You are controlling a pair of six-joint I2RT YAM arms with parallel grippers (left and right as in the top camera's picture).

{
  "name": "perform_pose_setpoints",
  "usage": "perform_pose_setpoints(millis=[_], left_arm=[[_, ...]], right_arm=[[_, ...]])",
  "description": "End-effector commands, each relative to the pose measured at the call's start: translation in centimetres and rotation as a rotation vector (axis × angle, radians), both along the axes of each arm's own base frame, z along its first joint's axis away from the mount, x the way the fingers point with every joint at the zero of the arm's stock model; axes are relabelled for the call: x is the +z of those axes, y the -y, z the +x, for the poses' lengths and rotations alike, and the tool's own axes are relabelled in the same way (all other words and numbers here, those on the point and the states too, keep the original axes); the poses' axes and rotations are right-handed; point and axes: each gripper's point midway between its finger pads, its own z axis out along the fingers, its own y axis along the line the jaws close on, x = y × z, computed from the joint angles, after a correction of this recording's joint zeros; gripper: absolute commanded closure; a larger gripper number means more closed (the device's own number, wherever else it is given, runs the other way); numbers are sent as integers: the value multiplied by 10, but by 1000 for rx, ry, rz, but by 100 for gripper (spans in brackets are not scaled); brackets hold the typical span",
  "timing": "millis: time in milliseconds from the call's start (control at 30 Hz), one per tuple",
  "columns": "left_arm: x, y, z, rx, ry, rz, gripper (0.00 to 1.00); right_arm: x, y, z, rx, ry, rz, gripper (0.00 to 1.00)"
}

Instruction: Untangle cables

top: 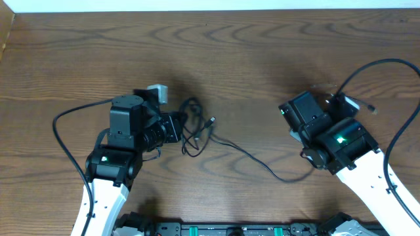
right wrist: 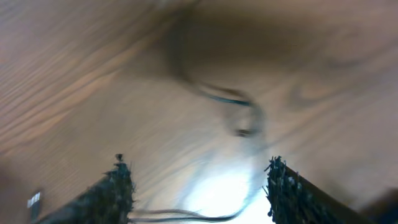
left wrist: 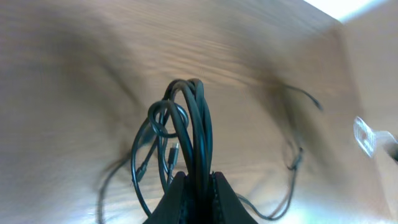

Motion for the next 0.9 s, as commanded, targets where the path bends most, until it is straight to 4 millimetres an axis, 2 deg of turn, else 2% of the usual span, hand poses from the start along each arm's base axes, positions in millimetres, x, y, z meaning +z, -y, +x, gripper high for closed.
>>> perform_pose_setpoints(millis=[0, 33, 133, 233, 300, 467, 700, 767, 867], left_arm=[[20, 29, -18, -258, 106, -68, 92], [21, 30, -19, -273, 119, -67, 92], [24, 30, -17, -278, 142, -62, 92], [30, 34, -16, -299, 170, -82, 92], [38, 39, -19, -336, 193, -115, 92], [44, 43, -20, -361, 218, -136, 92], [56, 51, -27, -428, 251, -191, 92], [61, 54, -28, -447, 266, -211, 92], [68, 56, -29, -450, 265, -249, 92]], right_arm=[[-2, -33, 7, 229, -37, 77, 30], [1, -52, 13, 359, -26, 116, 28], [7, -82, 18, 558, 3, 179, 27], [15, -105, 19, 733, 35, 214, 27], [18, -113, 19, 810, 51, 219, 29], [20, -113, 23, 869, 69, 184, 32], [11, -95, 22, 821, 21, 178, 35], [5, -98, 18, 833, 5, 199, 36], [-7, -112, 11, 885, -7, 271, 36]])
